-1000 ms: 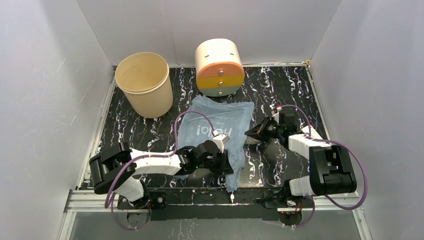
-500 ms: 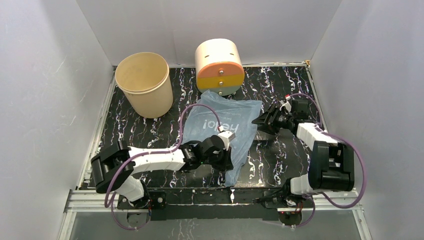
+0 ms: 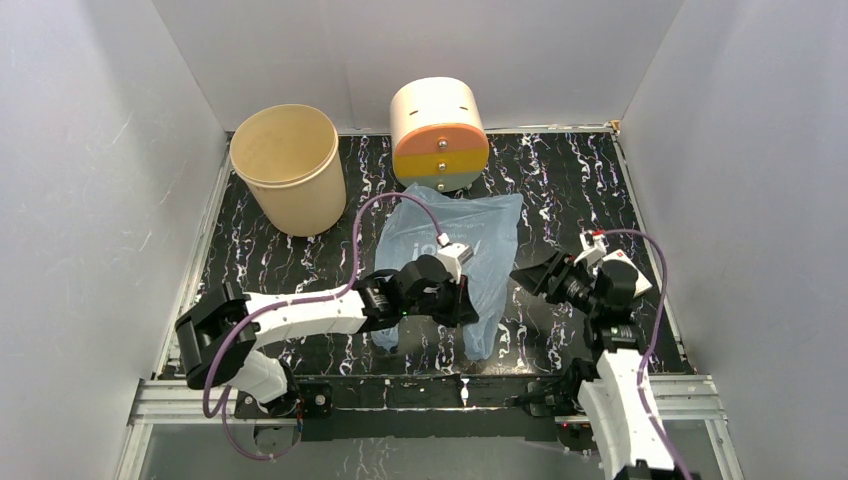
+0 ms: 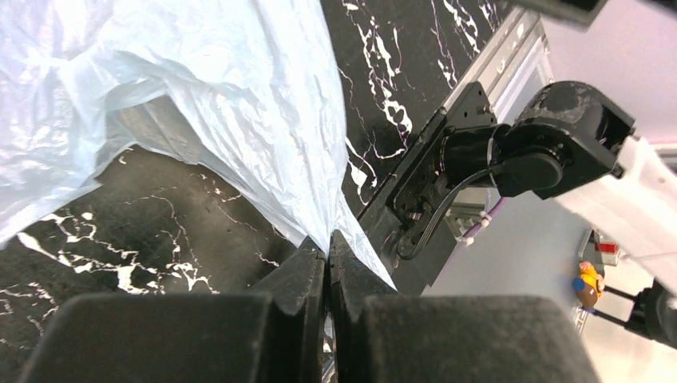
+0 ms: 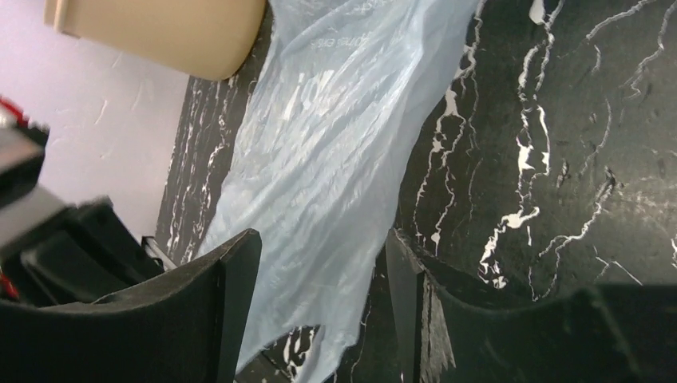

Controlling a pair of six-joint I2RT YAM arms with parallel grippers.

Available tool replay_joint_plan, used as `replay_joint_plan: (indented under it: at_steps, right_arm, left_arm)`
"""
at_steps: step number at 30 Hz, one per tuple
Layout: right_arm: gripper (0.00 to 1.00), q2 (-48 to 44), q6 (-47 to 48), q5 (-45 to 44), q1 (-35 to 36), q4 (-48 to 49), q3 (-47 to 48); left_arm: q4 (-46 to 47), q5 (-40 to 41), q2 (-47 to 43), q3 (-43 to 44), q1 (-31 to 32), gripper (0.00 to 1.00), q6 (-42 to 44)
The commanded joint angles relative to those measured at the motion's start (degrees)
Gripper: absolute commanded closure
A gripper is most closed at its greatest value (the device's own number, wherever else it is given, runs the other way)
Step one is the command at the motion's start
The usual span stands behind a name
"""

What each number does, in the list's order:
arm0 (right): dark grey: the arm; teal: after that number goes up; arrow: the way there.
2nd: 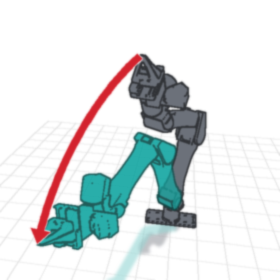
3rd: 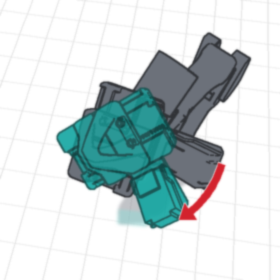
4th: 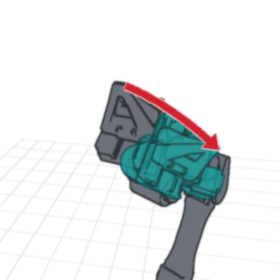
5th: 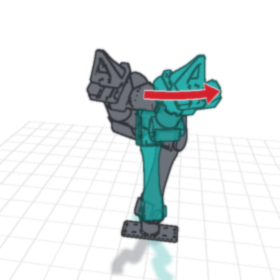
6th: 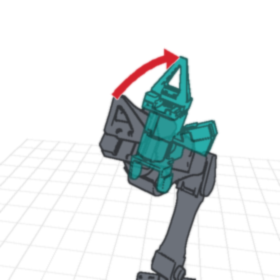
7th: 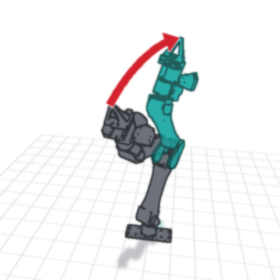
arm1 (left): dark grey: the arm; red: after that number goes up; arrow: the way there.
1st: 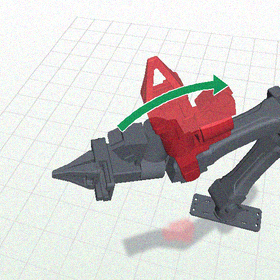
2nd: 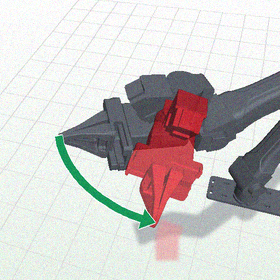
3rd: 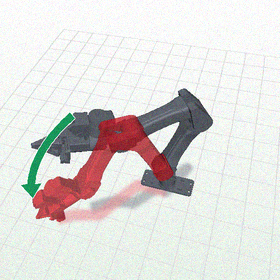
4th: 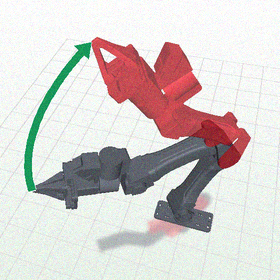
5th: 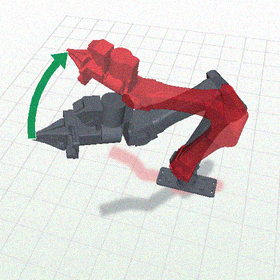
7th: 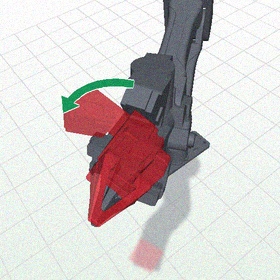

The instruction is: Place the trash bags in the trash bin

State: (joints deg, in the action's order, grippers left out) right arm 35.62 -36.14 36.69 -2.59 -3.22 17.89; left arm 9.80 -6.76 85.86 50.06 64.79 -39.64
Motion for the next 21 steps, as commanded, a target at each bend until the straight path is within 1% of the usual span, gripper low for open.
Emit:
replay_joint_plan:
  at_steps: [1,3,4,6,7,8,11,12,13,15,16,21]
  right_arm:
    - [0.31,-8.14,-2.59,4.16,0.81,15.46,-5.40]
    - [0.31,-7.78,-3.43,8.41,1.72,19.76,-6.64]
    - [0.31,-7.56,-2.48,9.72,2.28,20.09,-6.56]
    - [0.32,-7.41,2.95,12.62,3.89,17.44,-4.91]
    - [0.33,-7.60,4.76,12.26,5.38,15.14,-3.91]
    - [0.34,-7.92,4.24,12.28,7.06,15.51,-3.97]
    - [0.35,-8.36,-2.70,12.03,13.27,26.57,-6.70]
    - [0.35,-8.37,-2.33,10.87,15.29,27.15,-6.69]
    - [0.35,-8.30,-0.10,9.65,16.92,25.44,-5.87]
    - [0.35,-7.93,6.42,7.26,20.12,17.25,-2.60]
    - [0.35,-7.46,8.60,6.83,21.56,15.57,-1.77]
    - [0.35,-3.54,13.56,8.79,27.56,12.50,-0.24]
  left_arm:
    - [2.43,2.25,-5.48,-1.93,-2.21,1.00,-2.25]
    - [1.26,3.67,-6.47,-2.34,-2.72,1.00,-2.48]
    - [0.41,4.96,-6.90,-2.38,-2.82,1.00,-2.51]
    - [0.49,5.75,-7.40,-2.95,-2.95,1.00,-2.74]
    - [0.68,5.95,-7.46,-3.26,-3.00,0.99,-3.04]
    - [0.97,5.97,-7.47,-3.57,-3.07,0.99,-3.52]
    - [2.05,5.97,-7.30,-4.17,-3.18,1.00,-4.44]
    - [2.03,6.85,-7.29,-4.18,-3.30,1.00,-4.45]
    - [1.84,7.70,-7.27,-4.12,-3.40,1.00,-4.50]
    - [1.46,7.59,-7.13,-3.89,-3.73,1.00,-4.47]
    - [1.14,7.56,-7.04,-3.80,-3.83,1.00,-4.42]
    - [2.52,7.21,-6.70,-4.39,-4.06,1.00,-4.93]
